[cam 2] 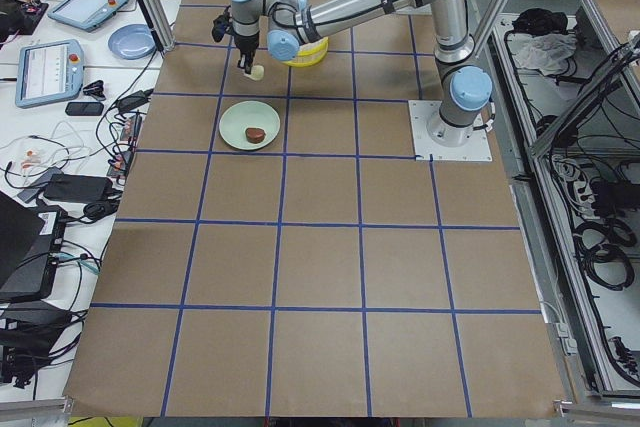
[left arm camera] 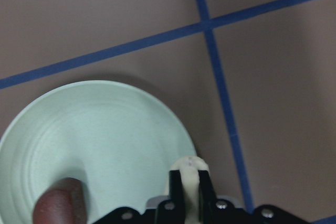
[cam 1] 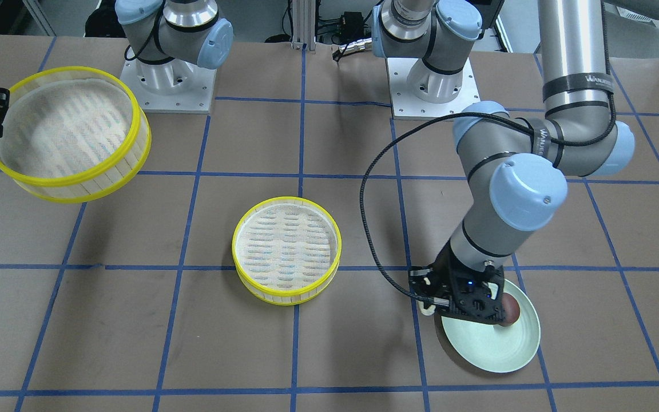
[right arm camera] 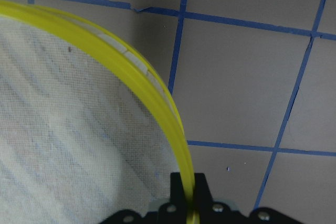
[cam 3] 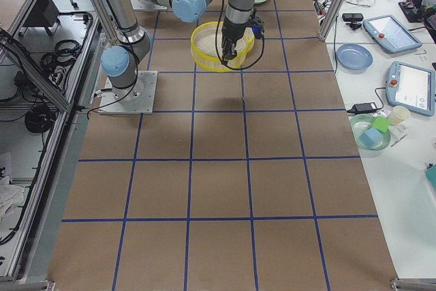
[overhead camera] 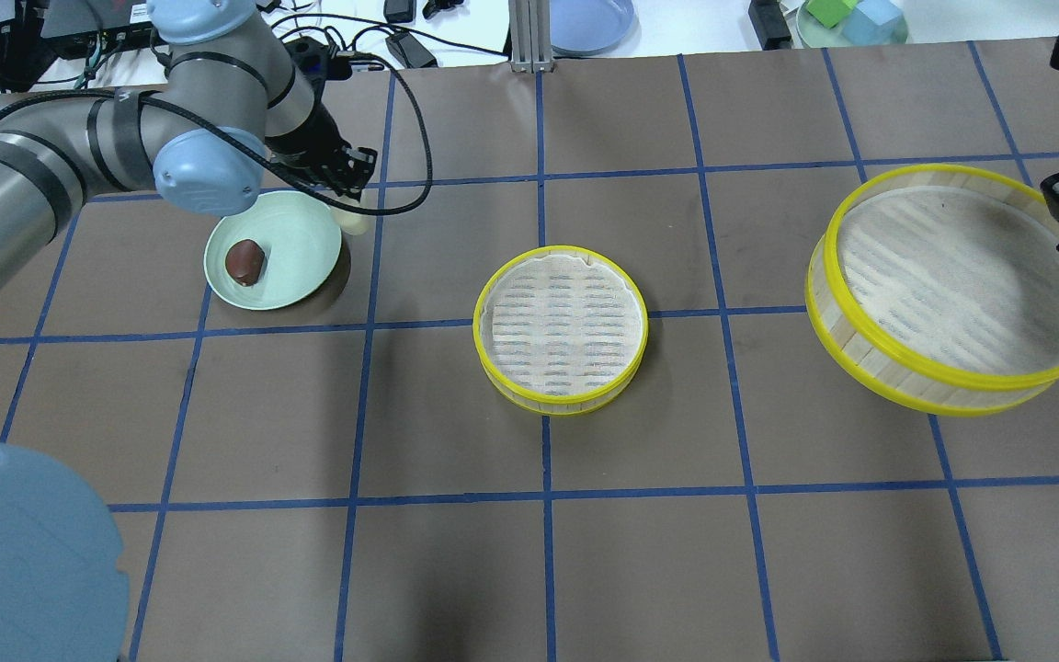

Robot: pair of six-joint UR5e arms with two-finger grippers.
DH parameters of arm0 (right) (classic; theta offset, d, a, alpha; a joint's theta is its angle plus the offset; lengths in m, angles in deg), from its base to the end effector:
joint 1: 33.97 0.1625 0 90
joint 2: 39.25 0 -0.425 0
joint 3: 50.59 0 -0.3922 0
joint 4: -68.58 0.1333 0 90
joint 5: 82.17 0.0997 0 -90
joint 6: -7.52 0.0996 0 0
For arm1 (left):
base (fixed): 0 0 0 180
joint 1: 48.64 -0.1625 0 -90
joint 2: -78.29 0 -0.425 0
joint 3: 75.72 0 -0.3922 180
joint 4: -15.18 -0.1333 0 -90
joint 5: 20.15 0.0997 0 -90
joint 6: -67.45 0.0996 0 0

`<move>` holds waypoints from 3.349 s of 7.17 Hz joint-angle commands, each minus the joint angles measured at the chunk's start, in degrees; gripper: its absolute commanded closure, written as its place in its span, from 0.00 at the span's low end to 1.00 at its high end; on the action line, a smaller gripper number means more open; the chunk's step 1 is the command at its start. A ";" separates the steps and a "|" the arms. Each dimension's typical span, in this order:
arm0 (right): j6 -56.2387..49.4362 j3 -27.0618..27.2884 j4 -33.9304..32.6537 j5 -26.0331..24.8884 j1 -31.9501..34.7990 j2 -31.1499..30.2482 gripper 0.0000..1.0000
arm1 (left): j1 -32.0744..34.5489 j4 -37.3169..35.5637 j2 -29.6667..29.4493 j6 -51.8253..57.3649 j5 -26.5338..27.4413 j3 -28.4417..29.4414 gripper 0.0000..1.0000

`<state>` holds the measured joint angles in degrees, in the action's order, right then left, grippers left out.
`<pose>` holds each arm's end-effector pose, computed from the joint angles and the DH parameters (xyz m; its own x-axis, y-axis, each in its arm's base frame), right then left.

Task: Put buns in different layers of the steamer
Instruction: 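Carry the white bun with the left gripper into the bottom steamer layer, then stack the top layer back onto the bottom layer while left returns to plate, then grasp the brown bun with the left gripper while the right gripper releases and rises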

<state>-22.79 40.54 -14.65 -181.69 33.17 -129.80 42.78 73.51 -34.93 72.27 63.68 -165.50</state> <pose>-0.0766 -0.4825 0.4733 -0.9861 -0.1473 0.0770 -0.1302 0.9725 0.1932 -0.1599 -0.6383 0.3170 -0.9879 0.1237 0.0932 0.1079 0.9813 -0.1591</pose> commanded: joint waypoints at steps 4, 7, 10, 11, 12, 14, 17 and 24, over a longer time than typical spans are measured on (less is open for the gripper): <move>0.42 0.10 0.26 0.47 0.09 -0.49 1.00 | 12.72 -1.01 0.02 -18.17 -13.93 -3.89 1.00; 2.35 0.10 -1.40 0.38 0.35 0.55 1.00 | 13.69 -0.67 -0.07 -19.48 -16.16 -6.89 0.06; 17.20 0.01 -9.06 0.91 14.53 7.74 1.00 | 13.00 -1.54 1.07 -19.42 -9.88 -5.84 0.00; 24.09 0.10 -10.19 1.00 20.59 10.81 1.00 | 11.69 -2.51 1.16 -13.92 0.01 -3.92 0.00; 31.64 0.19 -11.42 1.43 25.09 11.71 1.00 | 8.63 -2.52 1.42 -8.21 3.76 -2.60 0.00; 45.73 0.28 -15.44 6.27 34.14 16.71 1.00 | -0.33 -1.99 1.42 6.71 4.23 -2.93 0.00; 47.98 2.81 -23.18 5.66 37.00 20.25 1.00 | -9.65 -2.34 -0.15 22.20 4.68 -3.03 0.00; 46.05 3.90 -24.79 2.75 36.65 19.20 0.00 | -16.80 -7.26 -9.20 38.34 4.68 -3.38 0.00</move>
<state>23.41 45.70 -39.23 -179.71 70.02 -109.66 26.35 66.50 -42.83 109.26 68.21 -168.85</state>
